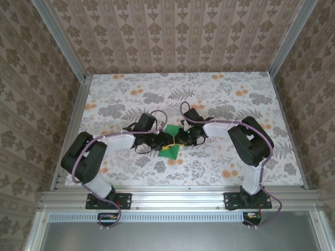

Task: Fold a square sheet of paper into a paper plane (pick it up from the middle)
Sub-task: Fold the triangle a second time at the center of the table.

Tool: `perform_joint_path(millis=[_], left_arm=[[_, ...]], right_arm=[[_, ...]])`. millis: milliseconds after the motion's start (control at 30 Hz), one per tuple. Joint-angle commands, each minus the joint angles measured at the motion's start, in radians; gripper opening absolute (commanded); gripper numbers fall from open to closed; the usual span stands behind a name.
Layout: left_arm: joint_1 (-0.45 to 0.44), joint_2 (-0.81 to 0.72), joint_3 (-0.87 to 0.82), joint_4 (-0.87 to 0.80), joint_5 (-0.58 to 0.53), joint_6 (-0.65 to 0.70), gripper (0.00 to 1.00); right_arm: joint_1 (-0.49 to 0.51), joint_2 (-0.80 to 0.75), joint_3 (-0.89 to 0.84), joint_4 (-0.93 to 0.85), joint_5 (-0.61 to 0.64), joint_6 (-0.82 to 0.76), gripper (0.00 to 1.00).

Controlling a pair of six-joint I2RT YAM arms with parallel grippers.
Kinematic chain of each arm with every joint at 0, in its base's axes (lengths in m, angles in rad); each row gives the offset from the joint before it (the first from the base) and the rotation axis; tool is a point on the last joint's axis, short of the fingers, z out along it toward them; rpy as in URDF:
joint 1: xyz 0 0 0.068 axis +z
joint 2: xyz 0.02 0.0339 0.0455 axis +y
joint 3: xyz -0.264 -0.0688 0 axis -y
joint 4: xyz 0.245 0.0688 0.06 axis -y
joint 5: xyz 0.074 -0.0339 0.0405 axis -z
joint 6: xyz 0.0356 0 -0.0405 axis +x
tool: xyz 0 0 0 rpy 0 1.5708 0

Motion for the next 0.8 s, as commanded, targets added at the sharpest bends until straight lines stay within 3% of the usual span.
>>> perform_joint_path(millis=[0, 500, 767], left_arm=[[-0.002, 0.025, 0.025, 0.040, 0.018, -0.020, 0.32], [-0.001, 0.025, -0.012, 0.147, 0.017, -0.027, 0.50], [0.008, -0.028, -0.058, 0.151, -0.003, -0.012, 0.53]], right_arm=[[-0.001, 0.055, -0.033, -0.025, 0.022, 0.021, 0.16], [-0.014, 0.063, -0.056, -0.004, -0.006, 0.039, 0.18], [-0.018, 0.067, -0.055, -0.004, -0.006, 0.042, 0.19]])
